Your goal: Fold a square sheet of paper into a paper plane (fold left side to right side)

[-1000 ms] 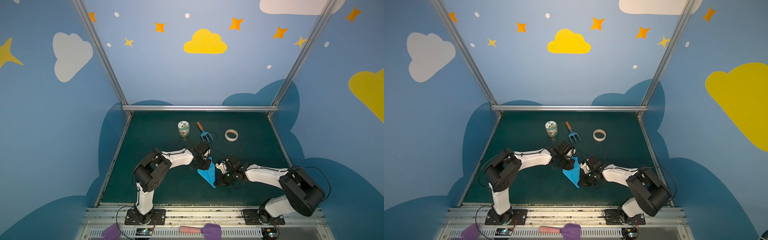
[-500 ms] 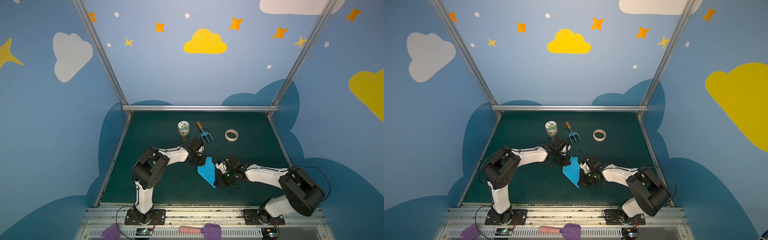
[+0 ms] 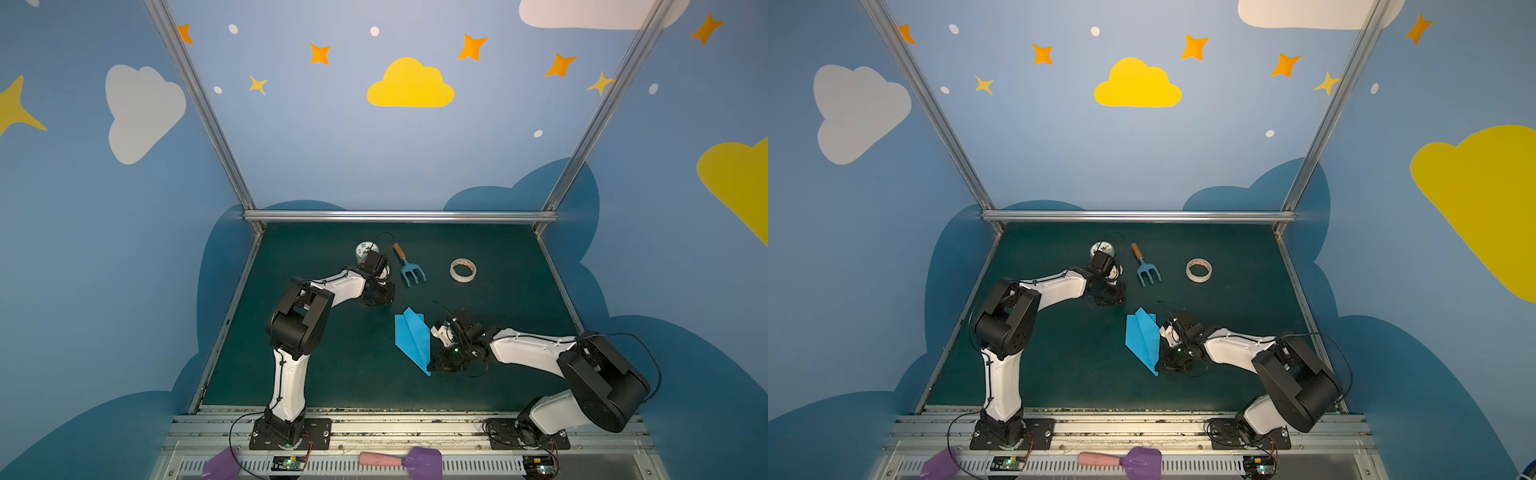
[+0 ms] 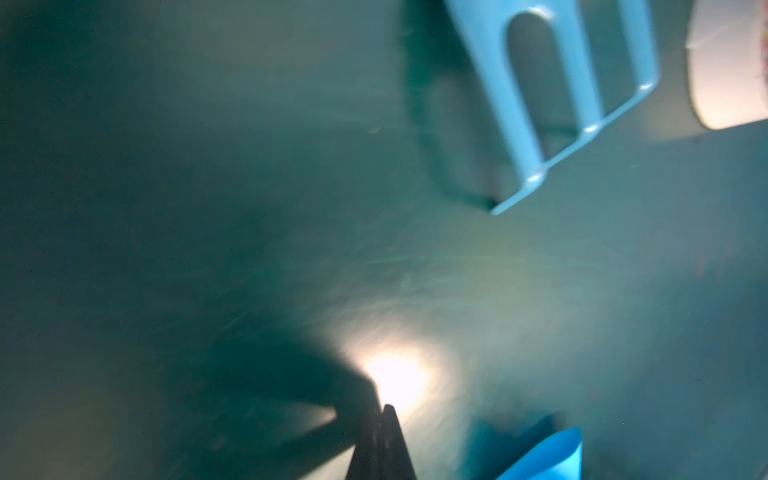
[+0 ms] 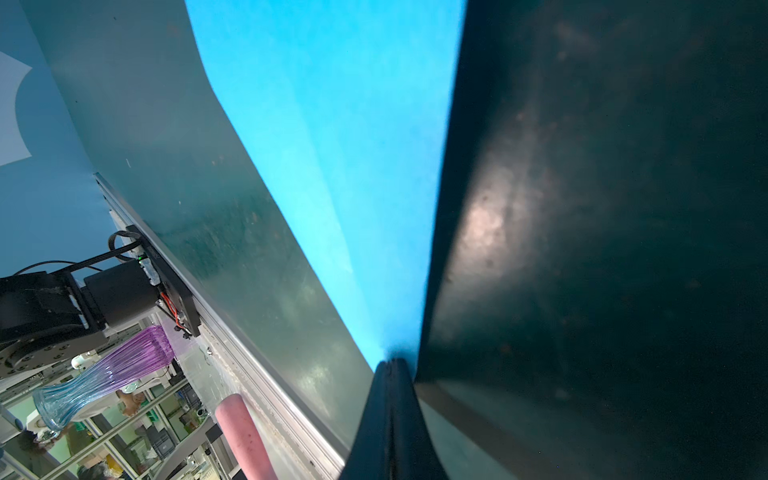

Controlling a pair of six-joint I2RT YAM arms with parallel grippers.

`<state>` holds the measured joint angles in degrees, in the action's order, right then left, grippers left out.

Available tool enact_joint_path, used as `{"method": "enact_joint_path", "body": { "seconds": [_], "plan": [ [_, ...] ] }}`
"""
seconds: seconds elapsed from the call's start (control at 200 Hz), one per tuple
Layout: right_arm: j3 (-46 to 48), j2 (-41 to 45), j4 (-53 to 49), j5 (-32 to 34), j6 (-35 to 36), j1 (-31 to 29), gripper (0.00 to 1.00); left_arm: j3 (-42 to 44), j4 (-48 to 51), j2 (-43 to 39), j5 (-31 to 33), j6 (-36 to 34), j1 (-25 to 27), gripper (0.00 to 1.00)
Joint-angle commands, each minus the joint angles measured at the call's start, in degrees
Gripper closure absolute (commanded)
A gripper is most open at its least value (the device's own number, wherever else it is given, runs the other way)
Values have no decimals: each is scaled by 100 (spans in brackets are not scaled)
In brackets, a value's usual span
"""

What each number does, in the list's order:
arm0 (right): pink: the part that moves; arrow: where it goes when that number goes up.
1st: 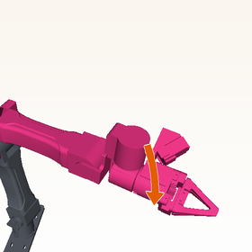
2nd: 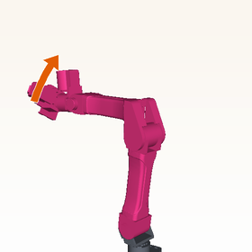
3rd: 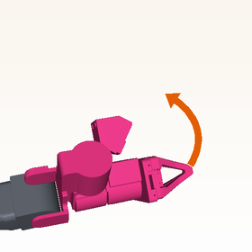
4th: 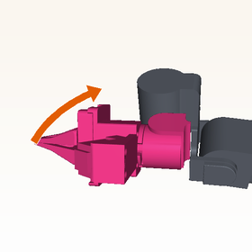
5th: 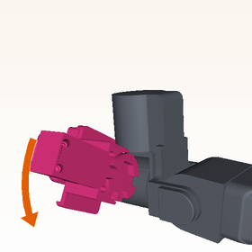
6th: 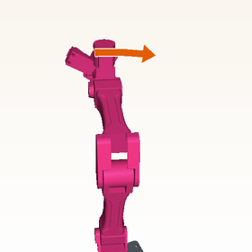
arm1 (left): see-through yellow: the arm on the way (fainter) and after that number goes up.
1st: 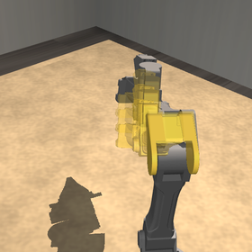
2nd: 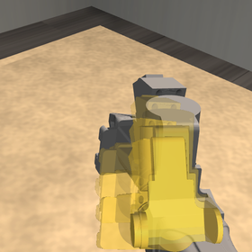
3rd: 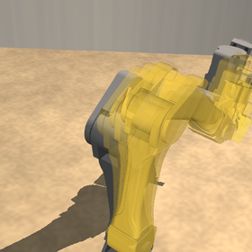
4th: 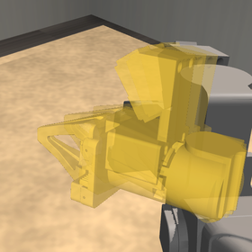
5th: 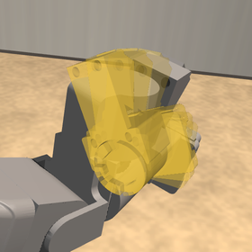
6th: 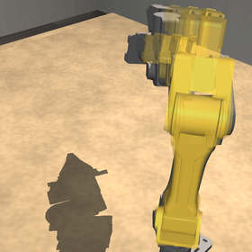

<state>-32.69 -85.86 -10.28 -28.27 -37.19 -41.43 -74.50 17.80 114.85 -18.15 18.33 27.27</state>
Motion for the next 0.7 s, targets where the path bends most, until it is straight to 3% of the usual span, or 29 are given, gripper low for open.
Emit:
{"method": "enact_joint_path", "body": {
  "seconds": [0.0, 0.1, 0.255, 0.556, 0.691],
  "plan": [
    [358, -475, -268, 519, 45, -176, 100, 330, 98, -802, -64, 185, 453, 97],
    [360, -488, -248, 521, 46, -177, 100, 614, -163, -1113, -129, 434, 932, 97],
    [370, -523, -228, 495, 47, -176, 100, 656, -414, -808, -101, 654, 1401, 96],
    [393, -443, -206, 271, 139, -182, 100, 651, -385, -110, 186, 692, 1450, 96],
    [533, 36, -408, -67, 219, -241, 100, 790, -424, 16, 296, 724, 1423, 97]
  ]
}}
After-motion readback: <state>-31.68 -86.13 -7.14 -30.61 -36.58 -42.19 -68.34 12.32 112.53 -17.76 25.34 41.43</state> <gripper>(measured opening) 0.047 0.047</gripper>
